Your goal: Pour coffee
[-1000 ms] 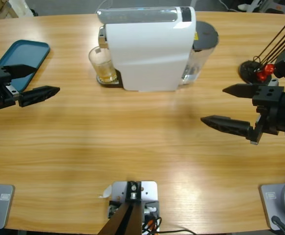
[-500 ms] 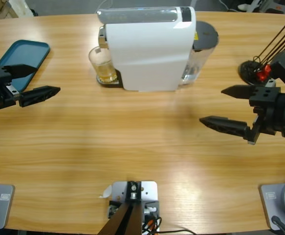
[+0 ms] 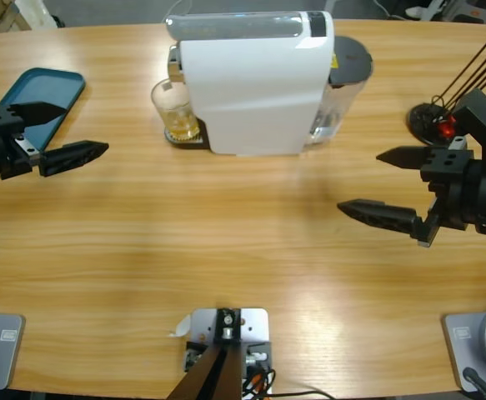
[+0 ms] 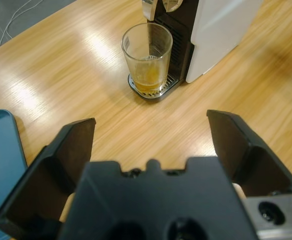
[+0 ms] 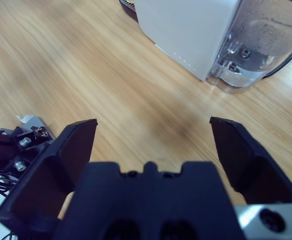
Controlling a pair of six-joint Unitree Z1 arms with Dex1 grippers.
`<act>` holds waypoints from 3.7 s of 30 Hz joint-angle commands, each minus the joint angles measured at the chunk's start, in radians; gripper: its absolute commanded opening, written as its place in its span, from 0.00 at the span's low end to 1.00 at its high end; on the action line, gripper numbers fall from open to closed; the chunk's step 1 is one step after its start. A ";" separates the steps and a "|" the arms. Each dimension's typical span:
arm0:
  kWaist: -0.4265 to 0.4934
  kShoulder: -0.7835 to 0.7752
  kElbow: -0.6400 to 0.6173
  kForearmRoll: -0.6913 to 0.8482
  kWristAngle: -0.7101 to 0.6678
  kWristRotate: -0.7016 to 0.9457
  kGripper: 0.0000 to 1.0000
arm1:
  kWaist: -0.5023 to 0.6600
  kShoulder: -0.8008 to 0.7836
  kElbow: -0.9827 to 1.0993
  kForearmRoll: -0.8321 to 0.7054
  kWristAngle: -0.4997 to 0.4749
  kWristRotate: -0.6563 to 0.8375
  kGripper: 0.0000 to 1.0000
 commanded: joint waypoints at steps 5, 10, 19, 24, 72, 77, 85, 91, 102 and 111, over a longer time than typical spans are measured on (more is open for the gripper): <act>-0.012 0.133 0.037 -0.091 -0.001 0.002 0.95 | -0.009 0.012 0.016 0.013 -0.012 0.009 1.00; -0.012 0.272 0.030 -0.238 -0.002 0.009 0.95 | -0.009 0.013 0.016 0.013 -0.008 0.007 1.00; -0.012 0.481 0.040 -0.496 -0.003 0.002 0.95 | -0.009 0.015 0.014 0.018 -0.002 0.003 1.00; -0.012 0.568 0.054 -0.607 -0.033 -0.011 0.95 | -0.009 0.019 0.013 0.020 0.001 0.003 1.00; 0.088 0.778 0.011 -0.853 -0.203 -0.030 0.88 | -0.009 0.038 0.005 0.027 0.021 0.001 1.00; 0.089 0.790 0.008 -0.853 -0.213 -0.032 0.56 | -0.009 0.037 0.005 0.027 0.021 0.001 1.00; 0.089 0.796 0.009 -0.853 -0.224 -0.033 0.43 | -0.009 0.039 0.005 0.027 0.023 0.001 1.00; 0.102 0.774 0.033 -0.855 -0.224 -0.033 0.43 | -0.008 0.037 0.005 0.027 0.023 0.001 1.00; 0.191 0.544 0.186 -0.782 -0.149 -0.033 0.43 | -0.008 0.036 0.005 0.027 0.023 0.001 1.00; 0.315 0.360 0.172 -0.583 -0.012 -0.032 0.43 | -0.008 0.026 0.007 0.027 0.025 0.001 1.00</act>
